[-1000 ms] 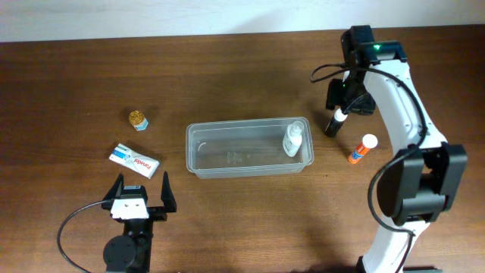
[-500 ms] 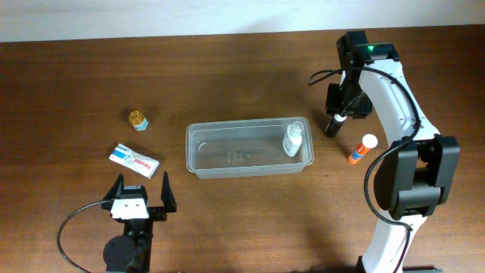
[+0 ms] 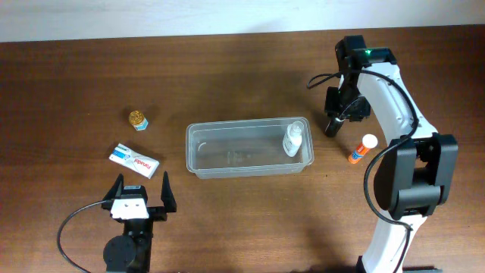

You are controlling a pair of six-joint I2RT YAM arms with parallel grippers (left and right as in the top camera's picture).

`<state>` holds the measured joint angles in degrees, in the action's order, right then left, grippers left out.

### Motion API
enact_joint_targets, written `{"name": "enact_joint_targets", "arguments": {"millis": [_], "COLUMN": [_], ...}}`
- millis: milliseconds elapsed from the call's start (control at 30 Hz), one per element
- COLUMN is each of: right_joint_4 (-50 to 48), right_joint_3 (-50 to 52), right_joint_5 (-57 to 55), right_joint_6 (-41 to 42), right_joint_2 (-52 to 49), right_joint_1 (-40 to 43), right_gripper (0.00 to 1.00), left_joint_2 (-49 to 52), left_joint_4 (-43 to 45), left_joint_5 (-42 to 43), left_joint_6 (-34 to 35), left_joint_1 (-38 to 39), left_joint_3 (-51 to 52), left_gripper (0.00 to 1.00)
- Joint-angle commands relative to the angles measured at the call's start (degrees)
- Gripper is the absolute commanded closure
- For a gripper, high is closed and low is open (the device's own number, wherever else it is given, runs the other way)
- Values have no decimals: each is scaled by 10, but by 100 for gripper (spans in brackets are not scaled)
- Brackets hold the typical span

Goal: Pack container
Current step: 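Move right gripper to the dark bottle and grasp it, then lift dark bottle and place it inside the container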

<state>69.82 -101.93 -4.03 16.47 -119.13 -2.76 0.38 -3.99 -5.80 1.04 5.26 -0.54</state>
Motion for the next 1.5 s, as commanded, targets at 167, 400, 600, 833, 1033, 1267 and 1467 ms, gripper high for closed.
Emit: {"name": "enact_joint_targets", "arguments": {"millis": [167, 400, 600, 833, 1033, 1267, 1467], "right_joint_4": [0, 4, 36, 130, 191, 209, 210], "right_joint_3": [4, 3, -44, -182, -283, -336, -337], "right_joint_5": [-7, 2, 10, 26, 49, 51, 49], "right_joint_6": [0, 0, 0, -24, -43, -56, -56], "right_joint_2": [-3, -2, 9, 29, 51, 71, 75], "right_joint_1": [3, 3, 2, -1, -35, -133, -224], "right_gripper": [74, 81, 81, 81, 81, 80, 80], "left_joint_2": [0, 0, 0, 0, 0, 0, 0], "left_joint_4": [-4, -4, -4, -4, -4, -4, -4], "left_joint_5": [0, 0, 0, 0, 0, 0, 0], "left_joint_6": [-11, -11, -11, -11, -11, -11, -11], "left_joint_1": [-3, -3, -3, -3, -3, -3, -3], "left_joint_3": [0, 0, 0, 0, 0, 0, 0], "left_gripper": [1, 1, 1, 1, 1, 1, 1]}}
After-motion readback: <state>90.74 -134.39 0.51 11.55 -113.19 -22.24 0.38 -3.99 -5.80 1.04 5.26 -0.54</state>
